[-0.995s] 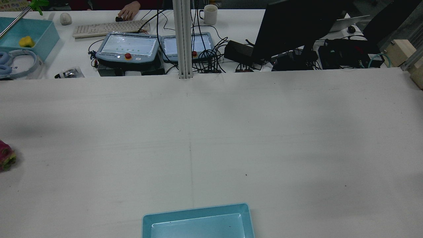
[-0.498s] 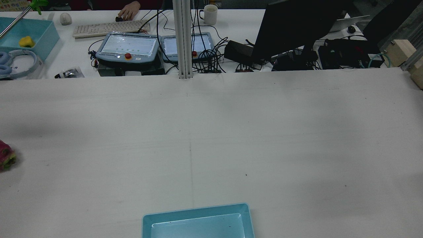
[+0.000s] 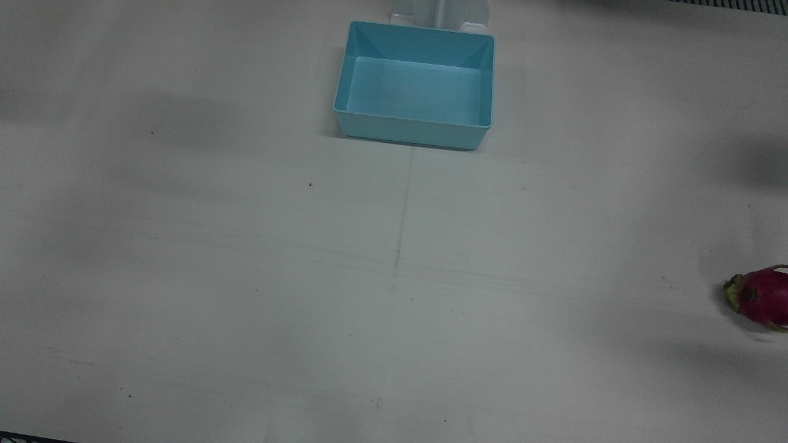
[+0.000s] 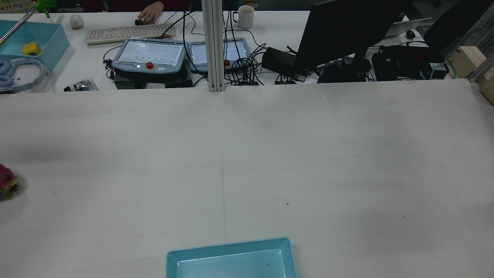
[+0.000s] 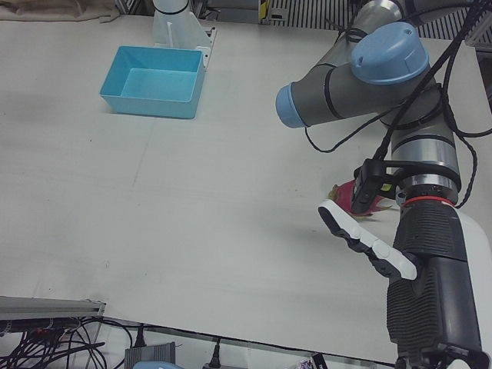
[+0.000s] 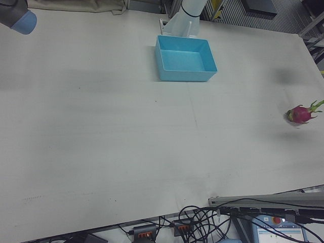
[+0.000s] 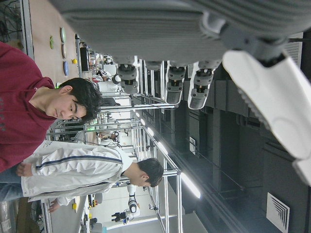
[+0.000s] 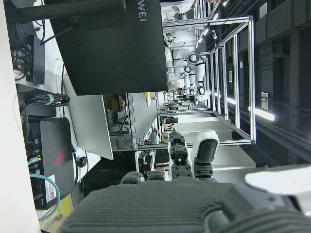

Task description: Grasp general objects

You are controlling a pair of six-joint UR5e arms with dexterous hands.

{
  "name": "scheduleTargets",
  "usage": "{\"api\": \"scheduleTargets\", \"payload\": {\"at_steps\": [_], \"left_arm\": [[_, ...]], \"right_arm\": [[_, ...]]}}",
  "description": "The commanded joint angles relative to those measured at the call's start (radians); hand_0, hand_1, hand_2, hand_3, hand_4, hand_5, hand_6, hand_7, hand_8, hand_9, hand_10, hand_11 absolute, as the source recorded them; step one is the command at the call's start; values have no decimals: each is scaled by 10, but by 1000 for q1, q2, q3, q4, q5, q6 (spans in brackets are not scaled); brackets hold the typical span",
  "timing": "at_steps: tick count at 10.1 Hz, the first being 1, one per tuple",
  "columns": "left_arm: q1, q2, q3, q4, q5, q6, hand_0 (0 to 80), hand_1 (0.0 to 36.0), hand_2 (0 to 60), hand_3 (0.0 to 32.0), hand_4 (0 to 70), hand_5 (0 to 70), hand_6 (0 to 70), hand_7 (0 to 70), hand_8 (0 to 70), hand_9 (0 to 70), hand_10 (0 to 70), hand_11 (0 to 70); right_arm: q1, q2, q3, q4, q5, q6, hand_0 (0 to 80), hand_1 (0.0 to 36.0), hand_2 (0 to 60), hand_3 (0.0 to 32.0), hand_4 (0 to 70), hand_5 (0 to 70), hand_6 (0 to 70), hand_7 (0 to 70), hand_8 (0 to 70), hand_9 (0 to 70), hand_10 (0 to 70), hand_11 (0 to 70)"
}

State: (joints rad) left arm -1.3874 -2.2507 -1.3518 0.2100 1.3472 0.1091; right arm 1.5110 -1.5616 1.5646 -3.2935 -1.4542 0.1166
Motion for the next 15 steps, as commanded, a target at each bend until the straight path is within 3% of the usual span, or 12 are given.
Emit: {"api": "scheduleTargets", "payload": {"at_steps": [1, 3, 5, 7, 9, 10, 11, 12, 13, 15], "left_arm": [[-10, 22, -113, 60, 4, -3, 604, 218, 0, 0, 34, 186, 68, 219, 36, 29, 39, 77], [-4, 37, -151, 77, 3, 1, 589, 205, 0, 0, 41, 185, 62, 210, 31, 28, 34, 70], [-7, 42, -185, -32, 4, 41, 586, 206, 0, 0, 27, 169, 56, 204, 23, 26, 35, 72], [-44, 68, -205, -130, 36, 171, 577, 188, 0, 0, 33, 170, 49, 199, 28, 25, 31, 64], [-59, 175, -277, -208, 111, 361, 560, 141, 0, 0, 145, 260, 106, 236, 54, 33, 41, 72], [-62, 219, -329, -208, 165, 465, 540, 116, 0, 0, 153, 257, 122, 233, 66, 32, 41, 71], [-80, 233, -354, -199, 206, 538, 517, 90, 0, 12, 149, 255, 122, 203, 83, 26, 43, 71], [-91, 264, -354, -199, 226, 582, 505, 76, 0, 4, 144, 239, 123, 200, 91, 26, 44, 71], [-90, 286, -354, -199, 233, 624, 500, 67, 0, 0, 141, 233, 133, 214, 95, 28, 50, 79], [-79, 324, -352, -199, 329, 752, 492, 58, 0, 0, 148, 213, 132, 221, 85, 30, 36, 57]], "right_arm": [[0, 0, 0, 0, 0, 0, 0, 0, 0, 0, 0, 0, 0, 0, 0, 0, 0, 0], [0, 0, 0, 0, 0, 0, 0, 0, 0, 0, 0, 0, 0, 0, 0, 0, 0, 0], [0, 0, 0, 0, 0, 0, 0, 0, 0, 0, 0, 0, 0, 0, 0, 0, 0, 0], [0, 0, 0, 0, 0, 0, 0, 0, 0, 0, 0, 0, 0, 0, 0, 0, 0, 0], [0, 0, 0, 0, 0, 0, 0, 0, 0, 0, 0, 0, 0, 0, 0, 0, 0, 0], [0, 0, 0, 0, 0, 0, 0, 0, 0, 0, 0, 0, 0, 0, 0, 0, 0, 0], [0, 0, 0, 0, 0, 0, 0, 0, 0, 0, 0, 0, 0, 0, 0, 0, 0, 0], [0, 0, 0, 0, 0, 0, 0, 0, 0, 0, 0, 0, 0, 0, 0, 0, 0, 0], [0, 0, 0, 0, 0, 0, 0, 0, 0, 0, 0, 0, 0, 0, 0, 0, 0, 0], [0, 0, 0, 0, 0, 0, 0, 0, 0, 0, 0, 0, 0, 0, 0, 0, 0, 0]]}}
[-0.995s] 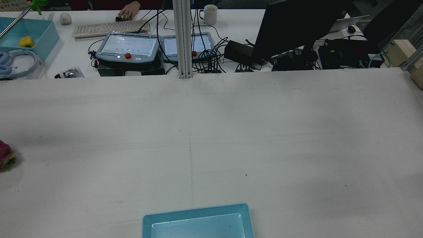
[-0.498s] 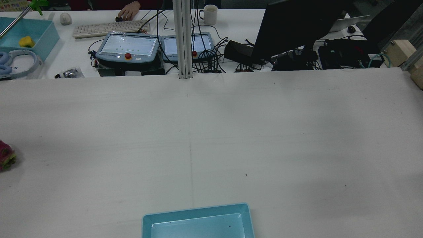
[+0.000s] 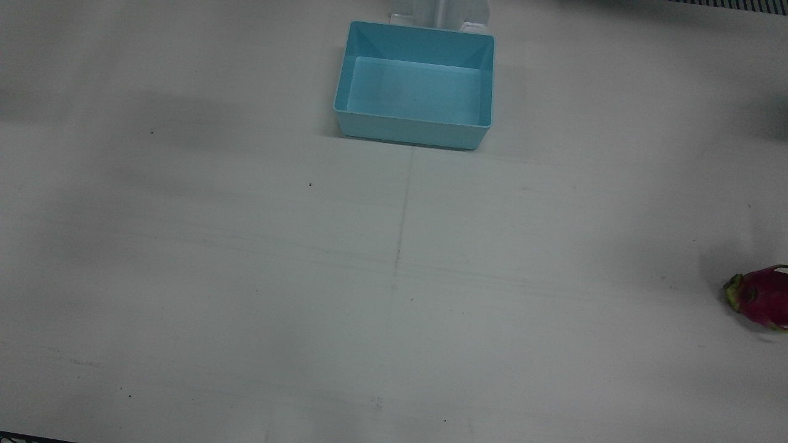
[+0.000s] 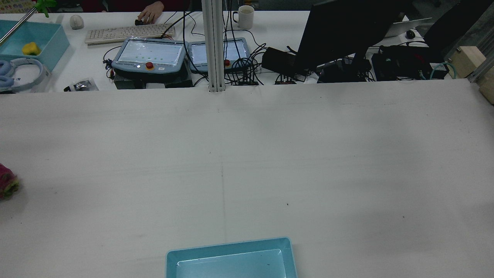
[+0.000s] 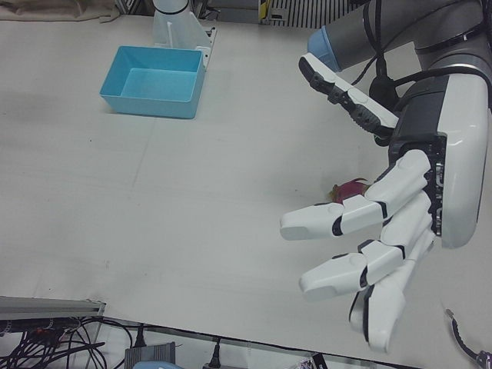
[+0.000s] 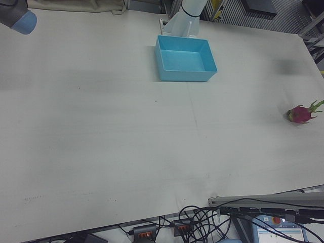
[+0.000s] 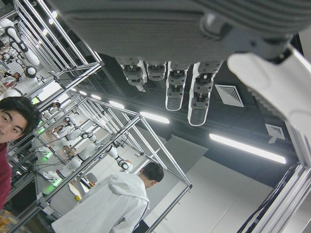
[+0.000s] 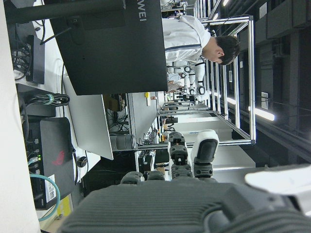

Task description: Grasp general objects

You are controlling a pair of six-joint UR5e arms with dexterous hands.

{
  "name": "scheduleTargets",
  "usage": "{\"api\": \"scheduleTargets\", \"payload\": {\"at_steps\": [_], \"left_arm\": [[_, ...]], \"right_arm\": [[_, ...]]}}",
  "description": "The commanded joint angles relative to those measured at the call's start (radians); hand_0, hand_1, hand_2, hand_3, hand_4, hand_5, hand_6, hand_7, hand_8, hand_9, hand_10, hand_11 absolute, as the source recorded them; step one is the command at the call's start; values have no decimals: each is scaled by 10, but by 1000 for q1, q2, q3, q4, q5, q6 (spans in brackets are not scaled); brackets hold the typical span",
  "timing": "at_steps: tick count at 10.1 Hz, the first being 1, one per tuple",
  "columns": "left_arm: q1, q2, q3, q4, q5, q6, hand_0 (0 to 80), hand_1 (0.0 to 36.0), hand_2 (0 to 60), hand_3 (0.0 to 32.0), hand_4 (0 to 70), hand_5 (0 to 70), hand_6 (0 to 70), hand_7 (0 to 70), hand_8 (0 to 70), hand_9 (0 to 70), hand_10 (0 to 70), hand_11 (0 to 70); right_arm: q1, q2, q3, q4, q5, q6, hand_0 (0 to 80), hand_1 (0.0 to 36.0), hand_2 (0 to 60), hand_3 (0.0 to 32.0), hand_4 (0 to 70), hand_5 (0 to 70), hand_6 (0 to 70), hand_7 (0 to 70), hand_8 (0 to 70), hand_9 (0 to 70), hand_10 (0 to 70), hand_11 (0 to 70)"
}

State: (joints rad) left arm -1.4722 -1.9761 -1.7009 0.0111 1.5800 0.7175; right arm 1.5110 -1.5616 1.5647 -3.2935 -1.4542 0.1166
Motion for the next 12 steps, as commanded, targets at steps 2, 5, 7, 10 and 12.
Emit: {"api": "scheduleTargets", "payload": {"at_steps": [2, 5, 7, 10, 12], "left_arm": [[4, 118, -5, -6, 124, 212, 500, 65, 0, 0, 158, 257, 159, 270, 106, 40, 46, 72], [-3, 245, -57, -39, 169, 224, 483, 35, 0, 10, 116, 203, 125, 227, 87, 31, 29, 46], [-4, 311, -60, -43, 173, 270, 553, 130, 0, 64, 56, 109, 70, 177, 40, 21, 18, 41], [-40, 452, -83, -118, 178, 318, 594, 203, 0, 0, 16, 13, 3, 110, 19, 8, 0, 20], [-63, 535, -108, -161, 178, 321, 635, 200, 0, 0, 27, 0, 0, 65, 25, 0, 0, 16]], "right_arm": [[0, 0, 0, 0, 0, 0, 0, 0, 0, 0, 0, 0, 0, 0, 0, 0, 0, 0], [0, 0, 0, 0, 0, 0, 0, 0, 0, 0, 0, 0, 0, 0, 0, 0, 0, 0], [0, 0, 0, 0, 0, 0, 0, 0, 0, 0, 0, 0, 0, 0, 0, 0, 0, 0], [0, 0, 0, 0, 0, 0, 0, 0, 0, 0, 0, 0, 0, 0, 0, 0, 0, 0], [0, 0, 0, 0, 0, 0, 0, 0, 0, 0, 0, 0, 0, 0, 0, 0, 0, 0]]}}
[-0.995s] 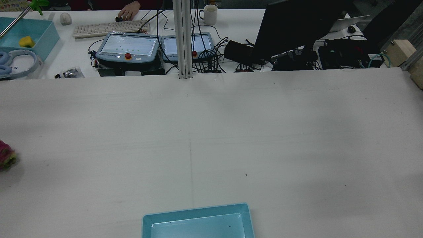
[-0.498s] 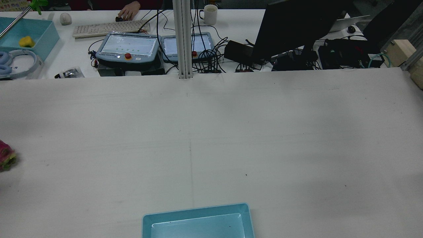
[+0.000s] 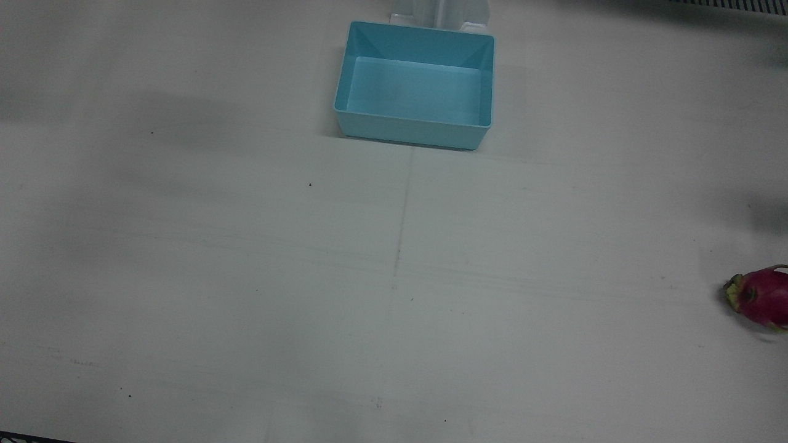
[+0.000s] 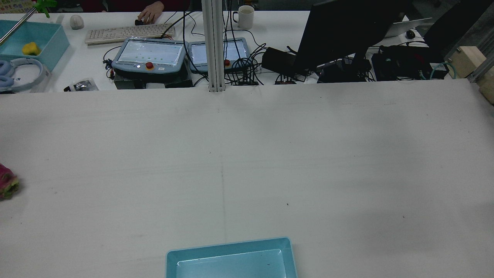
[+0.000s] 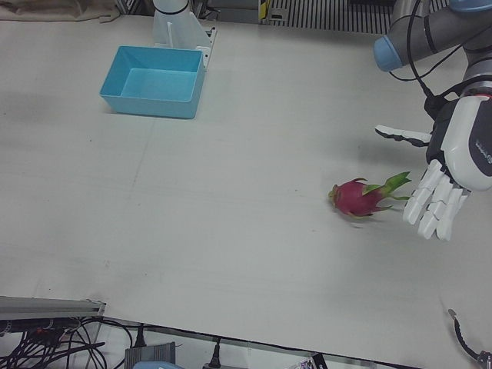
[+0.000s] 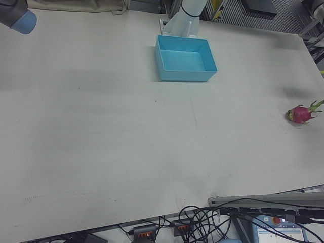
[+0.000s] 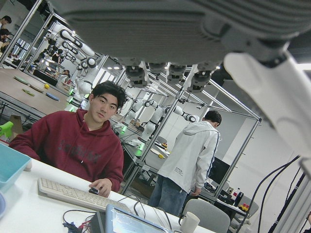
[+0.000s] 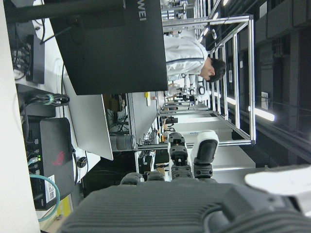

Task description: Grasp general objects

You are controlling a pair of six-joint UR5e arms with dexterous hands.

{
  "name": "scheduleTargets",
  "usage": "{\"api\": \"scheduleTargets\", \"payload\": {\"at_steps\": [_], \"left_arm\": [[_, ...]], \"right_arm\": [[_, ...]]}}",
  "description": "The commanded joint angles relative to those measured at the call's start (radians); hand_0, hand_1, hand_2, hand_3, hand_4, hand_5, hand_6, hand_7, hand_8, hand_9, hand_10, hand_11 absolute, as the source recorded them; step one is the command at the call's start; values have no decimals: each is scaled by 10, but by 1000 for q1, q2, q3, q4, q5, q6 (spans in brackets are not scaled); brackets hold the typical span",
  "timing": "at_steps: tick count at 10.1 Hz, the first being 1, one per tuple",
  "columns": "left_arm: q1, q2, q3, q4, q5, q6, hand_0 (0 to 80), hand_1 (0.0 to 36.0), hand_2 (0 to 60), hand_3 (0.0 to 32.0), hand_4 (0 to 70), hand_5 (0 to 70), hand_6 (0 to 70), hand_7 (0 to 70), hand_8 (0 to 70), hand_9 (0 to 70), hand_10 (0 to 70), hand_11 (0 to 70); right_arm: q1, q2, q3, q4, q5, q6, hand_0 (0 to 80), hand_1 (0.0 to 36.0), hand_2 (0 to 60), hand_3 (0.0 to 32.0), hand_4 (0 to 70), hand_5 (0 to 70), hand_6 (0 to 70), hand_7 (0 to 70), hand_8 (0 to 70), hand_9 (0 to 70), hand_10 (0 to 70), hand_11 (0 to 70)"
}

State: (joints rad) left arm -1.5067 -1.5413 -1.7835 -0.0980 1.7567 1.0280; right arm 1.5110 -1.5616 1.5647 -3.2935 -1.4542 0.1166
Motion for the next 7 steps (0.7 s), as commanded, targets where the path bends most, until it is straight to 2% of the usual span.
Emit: {"api": "scheduleTargets", "payload": {"at_steps": [1, 3, 4, 5, 6, 7], "left_arm": [[-26, 116, -23, -58, 3, 27, 634, 209, 0, 0, 49, 1, 0, 93, 25, 4, 2, 27], [-23, 118, -19, -52, 6, 75, 631, 204, 0, 0, 114, 12, 6, 106, 33, 7, 10, 37], [-21, 118, -25, -27, 6, 122, 629, 199, 0, 0, 136, 20, 14, 107, 37, 7, 20, 51], [-20, 118, -22, 4, 7, 188, 617, 208, 0, 0, 159, 38, 25, 113, 45, 8, 25, 58], [-20, 125, -17, 9, 7, 213, 617, 233, 18, 0, 174, 61, 35, 123, 47, 10, 16, 45], [-18, 144, -16, -8, 7, 215, 619, 271, 149, 0, 168, 93, 37, 123, 37, 10, 21, 55]], "right_arm": [[0, 0, 0, 0, 0, 0, 0, 0, 0, 0, 0, 0, 0, 0, 0, 0, 0, 0], [0, 0, 0, 0, 0, 0, 0, 0, 0, 0, 0, 0, 0, 0, 0, 0, 0, 0], [0, 0, 0, 0, 0, 0, 0, 0, 0, 0, 0, 0, 0, 0, 0, 0, 0, 0], [0, 0, 0, 0, 0, 0, 0, 0, 0, 0, 0, 0, 0, 0, 0, 0, 0, 0], [0, 0, 0, 0, 0, 0, 0, 0, 0, 0, 0, 0, 0, 0, 0, 0, 0, 0], [0, 0, 0, 0, 0, 0, 0, 0, 0, 0, 0, 0, 0, 0, 0, 0, 0, 0]]}}
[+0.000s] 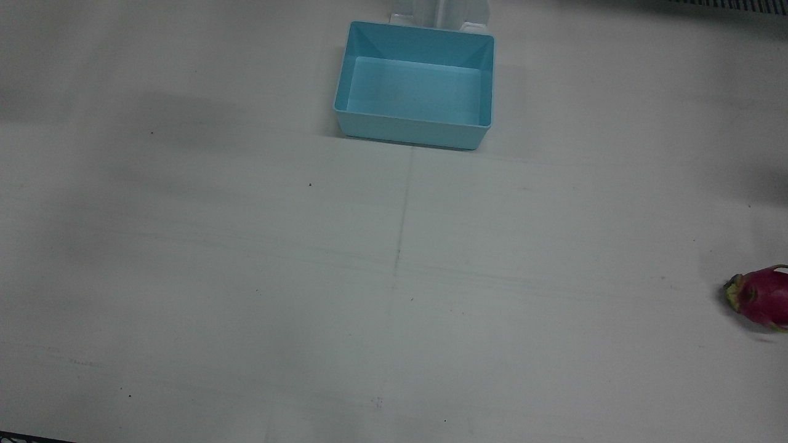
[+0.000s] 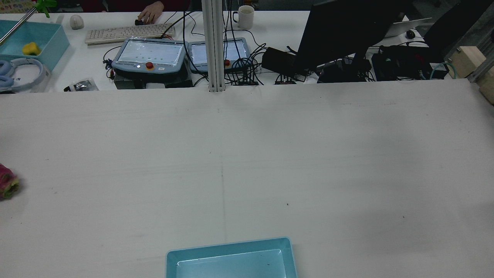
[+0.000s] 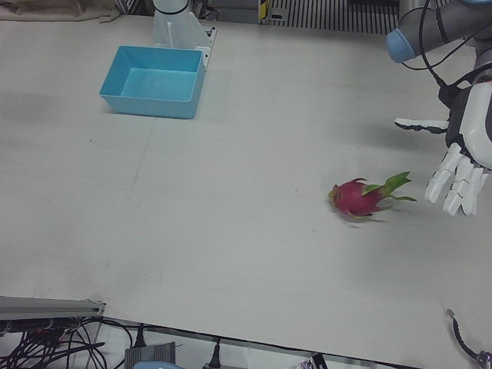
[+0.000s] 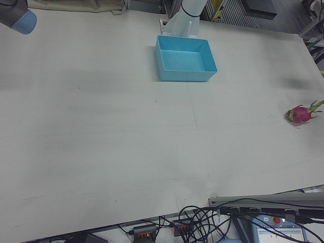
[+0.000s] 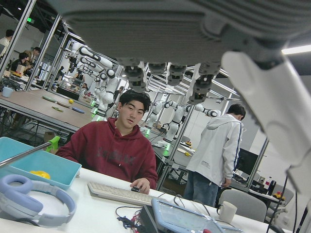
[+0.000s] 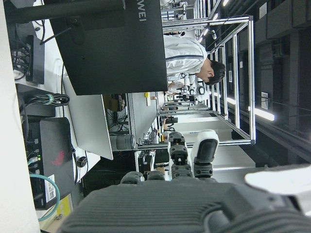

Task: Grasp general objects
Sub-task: 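Lower the left hand down beside the dragon fruit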

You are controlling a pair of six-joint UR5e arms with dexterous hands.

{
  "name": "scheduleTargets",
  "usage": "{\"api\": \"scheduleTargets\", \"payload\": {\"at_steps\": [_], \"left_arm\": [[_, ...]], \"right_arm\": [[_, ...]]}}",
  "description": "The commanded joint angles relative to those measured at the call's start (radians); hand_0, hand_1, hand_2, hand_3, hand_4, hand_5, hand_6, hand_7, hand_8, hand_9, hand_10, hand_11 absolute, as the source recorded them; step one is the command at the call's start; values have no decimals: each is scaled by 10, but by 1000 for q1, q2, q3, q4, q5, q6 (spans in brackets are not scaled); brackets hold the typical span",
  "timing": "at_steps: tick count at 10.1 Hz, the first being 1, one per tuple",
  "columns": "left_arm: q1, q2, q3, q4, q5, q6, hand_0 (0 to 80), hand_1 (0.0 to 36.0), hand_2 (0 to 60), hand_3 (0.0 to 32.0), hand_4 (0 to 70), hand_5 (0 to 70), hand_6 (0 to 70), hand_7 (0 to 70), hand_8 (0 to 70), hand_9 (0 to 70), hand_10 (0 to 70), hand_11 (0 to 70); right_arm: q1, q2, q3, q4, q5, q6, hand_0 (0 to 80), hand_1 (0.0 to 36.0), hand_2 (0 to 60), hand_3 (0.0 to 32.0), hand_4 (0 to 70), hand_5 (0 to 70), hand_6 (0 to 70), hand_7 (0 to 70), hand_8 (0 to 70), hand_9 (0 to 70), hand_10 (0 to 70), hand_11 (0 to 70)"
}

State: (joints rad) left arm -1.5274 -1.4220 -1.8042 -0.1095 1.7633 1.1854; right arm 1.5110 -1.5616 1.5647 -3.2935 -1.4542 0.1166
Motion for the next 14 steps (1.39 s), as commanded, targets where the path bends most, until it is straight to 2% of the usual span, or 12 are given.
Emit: {"api": "scheduleTargets", "payload": {"at_steps": [1, 2, 3, 4, 5, 6, 7, 10, 11, 12, 13, 14], "left_arm": [[22, 26, 5, 11, 1, 65, 631, 274, 131, 0, 174, 91, 35, 118, 39, 9, 19, 52], [36, 29, 6, 17, 1, 83, 643, 259, 44, 0, 175, 69, 31, 109, 45, 7, 30, 69], [39, 37, 12, 14, 1, 97, 627, 249, 43, 0, 181, 73, 36, 116, 44, 9, 51, 96], [46, 37, 19, 11, -2, 112, 601, 239, 67, 0, 186, 93, 44, 129, 34, 12, 37, 74], [74, 37, 23, 10, -13, 112, 587, 238, 80, 0, 154, 89, 33, 132, 26, 12, 21, 51], [102, 37, 38, 8, -15, 114, 573, 241, 127, 0, 127, 92, 38, 141, 28, 14, 17, 44], [114, 37, 69, -13, -19, 112, 565, 238, 144, 0, 129, 99, 48, 151, 23, 16, 31, 65], [145, 37, 101, -48, -38, 108, 575, 245, 144, 0, 119, 122, 44, 156, 4, 17, 34, 70], [157, 37, 101, -53, -44, 108, 572, 235, 124, 0, 156, 131, 55, 162, 16, 18, 19, 46], [214, 37, 101, -55, -45, 103, 568, 218, 83, 0, 165, 145, 66, 173, 23, 20, 24, 52], [260, 37, 103, -53, -74, 108, 566, 208, 56, 0, 182, 162, 84, 187, 30, 23, 36, 69], [312, 35, 105, -52, -114, 108, 553, 179, 1, 0, 199, 170, 102, 200, 41, 26, 42, 76]], "right_arm": [[0, 0, 0, 0, 0, 0, 0, 0, 0, 0, 0, 0, 0, 0, 0, 0, 0, 0], [0, 0, 0, 0, 0, 0, 0, 0, 0, 0, 0, 0, 0, 0, 0, 0, 0, 0], [0, 0, 0, 0, 0, 0, 0, 0, 0, 0, 0, 0, 0, 0, 0, 0, 0, 0], [0, 0, 0, 0, 0, 0, 0, 0, 0, 0, 0, 0, 0, 0, 0, 0, 0, 0], [0, 0, 0, 0, 0, 0, 0, 0, 0, 0, 0, 0, 0, 0, 0, 0, 0, 0], [0, 0, 0, 0, 0, 0, 0, 0, 0, 0, 0, 0, 0, 0, 0, 0, 0, 0], [0, 0, 0, 0, 0, 0, 0, 0, 0, 0, 0, 0, 0, 0, 0, 0, 0, 0], [0, 0, 0, 0, 0, 0, 0, 0, 0, 0, 0, 0, 0, 0, 0, 0, 0, 0], [0, 0, 0, 0, 0, 0, 0, 0, 0, 0, 0, 0, 0, 0, 0, 0, 0, 0], [-2, 0, 0, 0, 0, 0, 0, 0, 0, 0, 0, 0, 0, 0, 0, 0, 0, 0], [-2, 2, 0, 0, 0, 0, 0, 0, 0, 0, 0, 0, 0, 0, 0, 0, 0, 0], [-2, 0, 0, 0, 0, 0, 0, 0, 0, 0, 0, 0, 0, 0, 0, 0, 0, 0]]}}
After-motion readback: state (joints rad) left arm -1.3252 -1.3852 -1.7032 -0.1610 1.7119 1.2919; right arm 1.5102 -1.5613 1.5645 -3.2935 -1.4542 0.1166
